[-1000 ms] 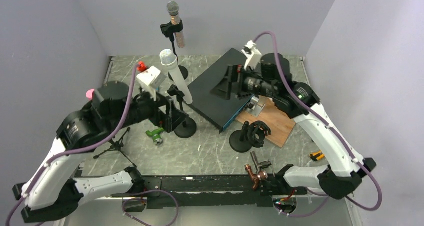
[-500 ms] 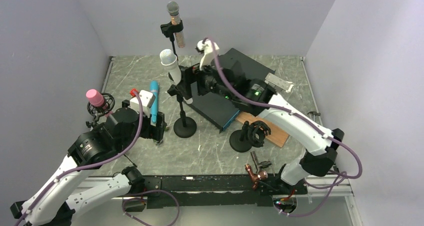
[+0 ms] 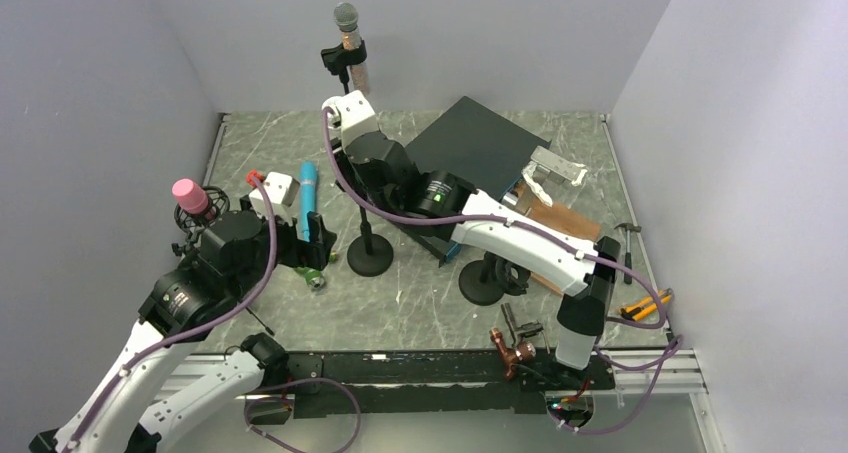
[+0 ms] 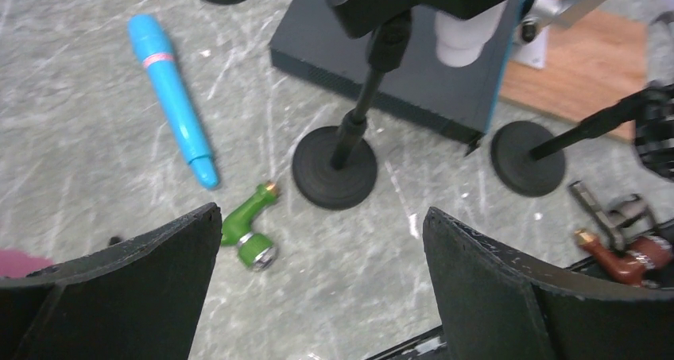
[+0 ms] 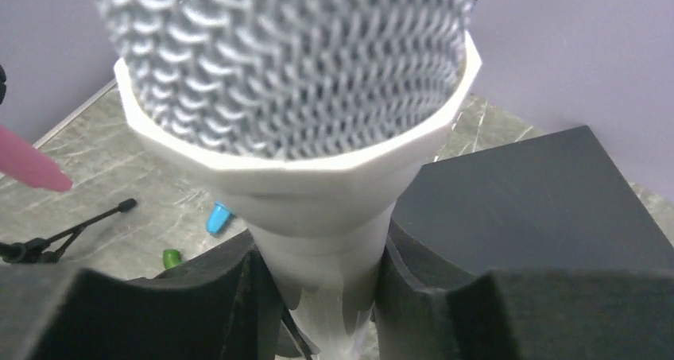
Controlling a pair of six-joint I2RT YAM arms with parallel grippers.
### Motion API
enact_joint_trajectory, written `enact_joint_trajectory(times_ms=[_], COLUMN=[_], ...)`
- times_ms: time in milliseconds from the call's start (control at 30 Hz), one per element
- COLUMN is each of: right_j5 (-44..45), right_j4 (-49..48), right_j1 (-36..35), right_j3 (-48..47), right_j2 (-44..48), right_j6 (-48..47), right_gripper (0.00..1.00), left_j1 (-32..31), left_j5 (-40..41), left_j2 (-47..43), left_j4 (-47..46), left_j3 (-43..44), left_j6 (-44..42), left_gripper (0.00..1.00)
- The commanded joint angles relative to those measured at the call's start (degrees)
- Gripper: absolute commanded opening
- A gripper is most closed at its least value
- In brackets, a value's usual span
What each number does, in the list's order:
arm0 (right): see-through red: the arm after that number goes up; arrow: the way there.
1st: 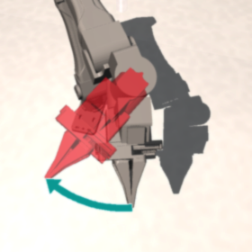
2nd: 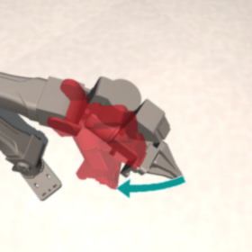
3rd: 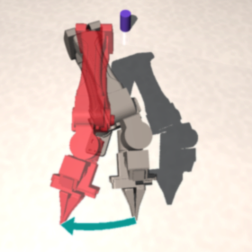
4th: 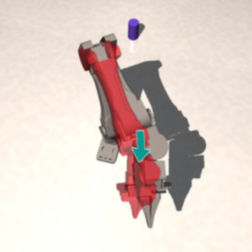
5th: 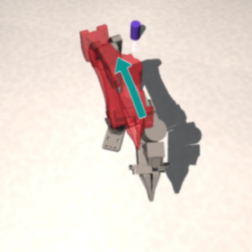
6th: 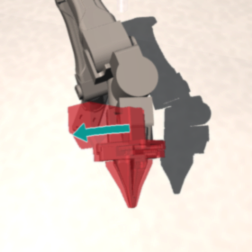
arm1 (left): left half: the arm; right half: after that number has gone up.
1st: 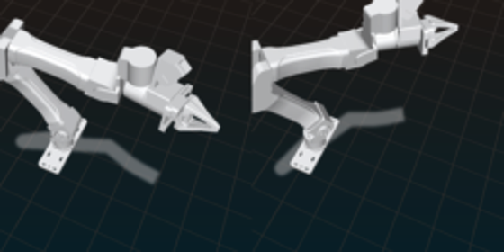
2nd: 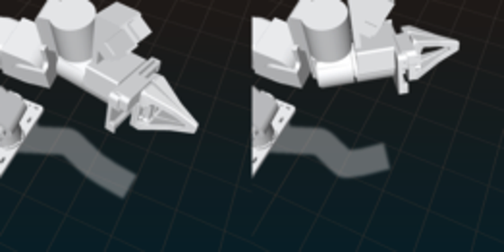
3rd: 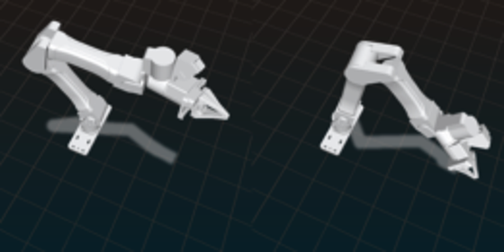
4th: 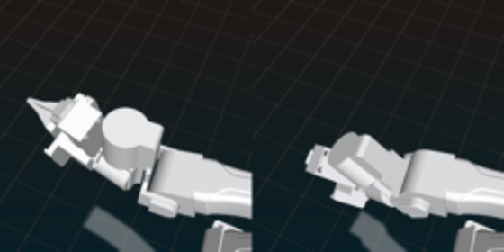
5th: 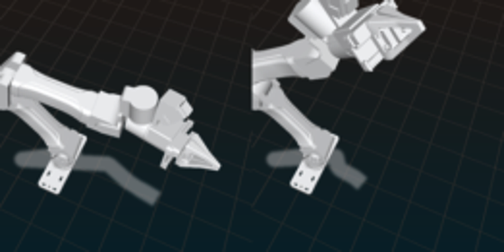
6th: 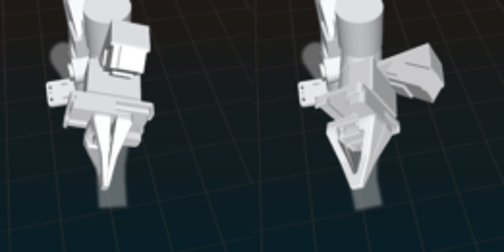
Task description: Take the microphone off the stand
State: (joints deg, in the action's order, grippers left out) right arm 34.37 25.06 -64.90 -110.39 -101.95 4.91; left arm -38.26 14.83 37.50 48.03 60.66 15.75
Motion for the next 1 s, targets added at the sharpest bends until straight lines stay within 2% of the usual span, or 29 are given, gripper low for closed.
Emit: enact_joint_trajectory(times_ms=[0, 100, 200, 300, 433, 533, 733, 833, 967], right_j5=[-2.2, -11.5, -26.8, -39.7, -56.5, -64.9, -69.8, -71.5, -71.8], right_j4=[-4.6, -3.5, -2.6, -1.1, 2.1, 5.4, 9.3, 8.6, 8.4], right_j1=[1.0, 4.0, 8.9, 13.3, 19.9, 21.7, 23.4, 25.1, 26.4], right_j3=[-2.2, -0.1, 2.1, 2.7, 0.0, -3.4, -4.7, -4.0, -3.5], right_j2=[1.6, 3.3, 5.0, 5.4, 4.4, 2.5, 1.4, 1.8, 2.0], right_j6=[-6.1, -5.2, -5.0, -2.8, -1.5, -2.0, -3.0, -1.8, -1.5], right_gripper=[0.37, 0.23, 0.17, 0.01, 0.00, 0.00, 0.00, 0.00, 0.00], left_j1=[5.3, 10.2, 15.9, 19.9, 24.7, 28.7, 31.1, 31.1, 31.0], left_j5=[-16.0, -25.5, -33.2, -39.2, -54.5, -61.1, -64.3, -72.4, -76.5], left_j2=[-2.1, -0.5, 0.0, 0.6, 2.9, 6.9, 15.3, 20.2, 21.7], left_j4=[-12.1, -14.9, -17.5, -20.8, -28.9, -31.3, -24.2, -26.1, -34.6], left_j3=[-1.6, -1.2, -1.9, -2.8, -5.6, -5.8, -1.2, 0.0, -1.0], left_j6=[1.7, 2.4, 1.7, 0.1, -2.6, -6.2, -23.7, -26.8, -24.9], left_gripper=[0.99, 0.99, 1.00, 0.99, 0.99, 0.99, 0.99, 1.00, 0.99])
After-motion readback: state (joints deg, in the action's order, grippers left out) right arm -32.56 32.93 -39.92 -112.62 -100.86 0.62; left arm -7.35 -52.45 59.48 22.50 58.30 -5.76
